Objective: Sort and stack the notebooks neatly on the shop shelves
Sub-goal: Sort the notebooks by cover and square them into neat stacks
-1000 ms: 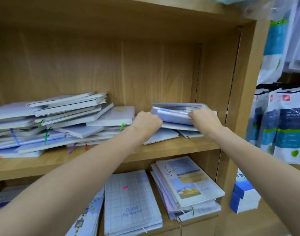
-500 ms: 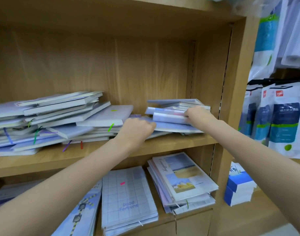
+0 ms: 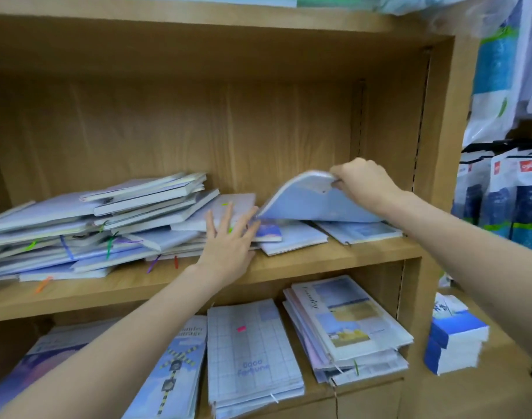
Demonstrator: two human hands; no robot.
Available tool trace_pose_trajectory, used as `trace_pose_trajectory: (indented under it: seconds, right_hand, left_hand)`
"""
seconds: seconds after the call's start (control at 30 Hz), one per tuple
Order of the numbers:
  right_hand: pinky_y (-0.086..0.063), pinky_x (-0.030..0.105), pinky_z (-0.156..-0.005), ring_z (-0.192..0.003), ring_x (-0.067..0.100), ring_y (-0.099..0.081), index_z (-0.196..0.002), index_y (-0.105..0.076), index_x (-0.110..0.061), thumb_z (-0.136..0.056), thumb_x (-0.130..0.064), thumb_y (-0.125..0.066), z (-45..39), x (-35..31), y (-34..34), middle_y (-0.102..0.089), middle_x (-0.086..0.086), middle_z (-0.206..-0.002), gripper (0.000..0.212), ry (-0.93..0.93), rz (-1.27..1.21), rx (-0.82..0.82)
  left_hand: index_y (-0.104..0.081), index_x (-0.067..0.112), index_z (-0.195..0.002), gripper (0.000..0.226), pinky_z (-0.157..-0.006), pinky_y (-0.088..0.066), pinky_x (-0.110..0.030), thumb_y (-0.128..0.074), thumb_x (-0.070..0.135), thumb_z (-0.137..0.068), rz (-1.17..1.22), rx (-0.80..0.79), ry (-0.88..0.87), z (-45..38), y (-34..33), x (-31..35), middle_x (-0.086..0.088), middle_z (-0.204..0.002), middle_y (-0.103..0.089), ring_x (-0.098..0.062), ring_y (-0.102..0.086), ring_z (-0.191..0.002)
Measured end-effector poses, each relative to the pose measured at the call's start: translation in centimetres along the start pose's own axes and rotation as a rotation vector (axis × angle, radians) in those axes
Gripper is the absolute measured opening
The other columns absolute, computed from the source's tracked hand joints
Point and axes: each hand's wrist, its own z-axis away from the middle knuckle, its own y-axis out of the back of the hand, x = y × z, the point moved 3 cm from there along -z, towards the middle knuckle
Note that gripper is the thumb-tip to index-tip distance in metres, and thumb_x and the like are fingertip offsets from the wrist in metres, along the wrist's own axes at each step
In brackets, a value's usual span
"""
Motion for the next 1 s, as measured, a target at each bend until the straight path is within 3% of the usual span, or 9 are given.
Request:
trace_pose_trajectory:
  seconds: [0.1, 0.17, 0.27, 0.37, 0.5, 0.6, 0.77, 0.9, 1.0]
  right_hand:
    - [-0.052, 0.043, -0.071, -0.080, 0.035, -0.060, -0.092, -0.061, -0.007, -0.093, -0.014, -0.051, -0.4, 1.3, 2.8, -0.060, 0.013, -0.083, 0.012, -0.026, -0.060, 0.143]
    - [-0.051, 0.041, -0.069, -0.079, 0.034, -0.059, -0.094, -0.060, -0.009, -0.094, -0.017, -0.049, 0.5, 0.5, 3.1, -0.061, 0.012, -0.083, 0.014, 0.012, -0.051, 0.148]
    - [-0.048, 0.036, -0.066, -0.080, 0.031, -0.059, -0.098, -0.059, -0.014, -0.096, -0.023, -0.046, 2.9, -0.7, 3.2, -0.062, 0.008, -0.086, 0.016, 0.064, 0.005, 0.142]
    - [-0.041, 0.030, -0.062, -0.081, 0.027, -0.059, -0.102, -0.061, -0.017, -0.096, -0.026, -0.047, 5.0, -0.9, 4.6, -0.065, 0.005, -0.087, 0.017, 0.070, -0.021, 0.166]
    - [-0.046, 0.034, -0.065, -0.082, 0.026, -0.060, -0.104, -0.065, -0.018, -0.093, -0.021, -0.054, 6.4, -2.5, 8.7, -0.068, 0.004, -0.090, 0.016, 0.086, -0.150, 0.301]
    - [-0.047, 0.034, -0.064, -0.079, 0.022, -0.061, -0.104, -0.068, -0.017, -0.089, -0.018, -0.060, 7.5, -4.4, 12.2, -0.069, 0.000, -0.088, 0.017, 0.144, -0.385, 0.361]
    - [-0.048, 0.029, -0.065, -0.075, 0.018, -0.064, -0.097, -0.072, -0.012, -0.086, -0.020, -0.067, 11.6, -7.7, 11.4, -0.071, 0.005, -0.085, 0.015, 0.211, -0.724, 0.127]
    - [-0.032, 0.020, -0.057, -0.065, 0.009, -0.046, -0.077, -0.072, -0.011, -0.078, -0.042, -0.068, 14.9, -10.5, 5.2, -0.056, 0.004, -0.066, 0.032, 0.287, -0.677, -0.060]
    - [-0.034, 0.019, -0.056, -0.060, 0.009, -0.048, -0.073, -0.068, -0.002, -0.080, -0.032, -0.070, 17.1, -12.8, -0.1, -0.056, 0.003, -0.064, 0.031, 0.309, -0.599, -0.125]
  left_hand:
    - [-0.027, 0.015, -0.146, 0.062, -0.105, -0.004, -0.069, -0.050, 0.037, -0.092, 0.126, -0.166, 0.062, -1.7, -0.3, 0.8, -0.001, -0.158, -0.006, -0.041, 0.000, -0.142]
    - [-0.014, 0.019, -0.148, 0.058, -0.109, 0.007, -0.060, -0.032, 0.040, -0.098, 0.241, -0.306, 0.114, -2.6, 0.2, 0.9, 0.005, -0.158, 0.002, -0.032, 0.012, -0.143]
    - [-0.043, 0.009, -0.133, 0.038, -0.110, -0.016, -0.041, -0.036, 0.026, -0.099, 0.681, -0.103, 0.246, -2.0, 2.3, 0.5, -0.009, -0.138, -0.045, -0.025, -0.033, -0.134]
    - [-0.058, 0.007, -0.109, 0.023, -0.083, -0.034, -0.024, -0.041, 0.016, -0.097, 1.086, 0.161, 0.500, 0.6, 3.6, -0.4, -0.007, -0.111, -0.062, -0.021, -0.054, -0.108]
    - [-0.051, 0.013, -0.104, 0.019, -0.091, -0.039, -0.037, -0.038, 0.027, -0.099, 1.759, -0.077, 0.910, 2.7, 4.6, -0.9, -0.009, -0.118, -0.057, -0.024, -0.053, -0.107]
    - [-0.054, 0.009, -0.107, 0.038, -0.083, -0.050, -0.042, -0.030, 0.038, -0.101, 2.211, -0.227, 1.011, 4.4, 6.9, -1.1, -0.016, -0.115, -0.059, -0.029, -0.060, -0.097]
    - [-0.056, 0.003, -0.120, 0.053, -0.057, -0.059, -0.032, -0.043, 0.044, -0.089, 2.421, -0.786, 0.832, 12.1, 7.8, -1.3, -0.026, -0.121, -0.058, -0.041, -0.063, -0.102]
    - [-0.067, -0.008, -0.105, 0.041, -0.060, -0.059, -0.034, -0.055, 0.027, -0.089, 2.562, -0.882, 1.037, 20.2, 6.1, -1.6, -0.030, -0.120, -0.058, -0.053, -0.058, -0.101]
    - [-0.070, -0.007, -0.099, 0.026, -0.065, -0.059, -0.038, -0.056, 0.013, -0.090, 2.484, -0.971, 1.146, 23.9, 4.1, -1.6, -0.028, -0.115, -0.061, -0.060, -0.054, -0.098]
